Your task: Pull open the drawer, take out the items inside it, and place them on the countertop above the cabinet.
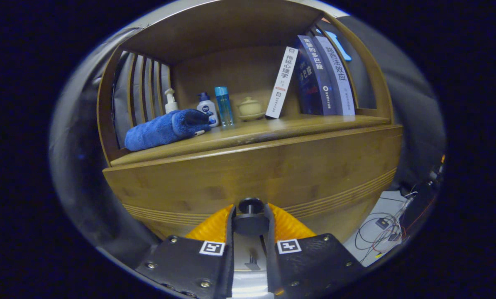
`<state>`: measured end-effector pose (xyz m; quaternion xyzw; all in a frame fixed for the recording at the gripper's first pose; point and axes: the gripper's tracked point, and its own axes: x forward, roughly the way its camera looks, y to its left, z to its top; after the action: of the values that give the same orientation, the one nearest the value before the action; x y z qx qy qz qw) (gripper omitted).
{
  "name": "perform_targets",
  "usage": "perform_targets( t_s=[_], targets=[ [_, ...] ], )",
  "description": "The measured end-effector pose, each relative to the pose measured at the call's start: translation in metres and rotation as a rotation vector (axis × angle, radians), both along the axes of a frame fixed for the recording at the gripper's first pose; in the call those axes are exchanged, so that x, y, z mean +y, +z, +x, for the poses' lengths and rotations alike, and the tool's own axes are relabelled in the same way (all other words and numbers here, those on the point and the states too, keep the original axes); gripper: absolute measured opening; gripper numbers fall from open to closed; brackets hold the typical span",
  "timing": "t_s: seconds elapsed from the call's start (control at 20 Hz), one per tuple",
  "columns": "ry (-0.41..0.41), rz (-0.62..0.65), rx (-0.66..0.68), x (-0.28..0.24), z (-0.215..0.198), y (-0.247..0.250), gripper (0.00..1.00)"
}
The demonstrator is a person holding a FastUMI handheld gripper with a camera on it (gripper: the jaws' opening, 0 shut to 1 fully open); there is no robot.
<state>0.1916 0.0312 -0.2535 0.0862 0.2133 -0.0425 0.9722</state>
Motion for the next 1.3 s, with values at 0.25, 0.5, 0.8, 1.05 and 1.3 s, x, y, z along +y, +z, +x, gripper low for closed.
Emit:
perform_targets(
  t_s=[0.25, 0.5, 0.8, 1.05, 1.3],
  targets=[
    [-0.025, -0.013, 0.031, 0.000, -0.020, 0.003, 0.32],
    [-0.059, -0.006, 0.053, -0.001, -0.050, 0.007, 0.32],
    [-0.090, -0.010, 0.092, 0.000, -0.090, 0.011, 0.32],
    [-0.114, -0.029, 0.150, 0.000, -0.133, 0.009, 0.31],
    [-0.110, -0.061, 0.178, 0.003, -0.145, 0.010, 0.32]
  ],
)
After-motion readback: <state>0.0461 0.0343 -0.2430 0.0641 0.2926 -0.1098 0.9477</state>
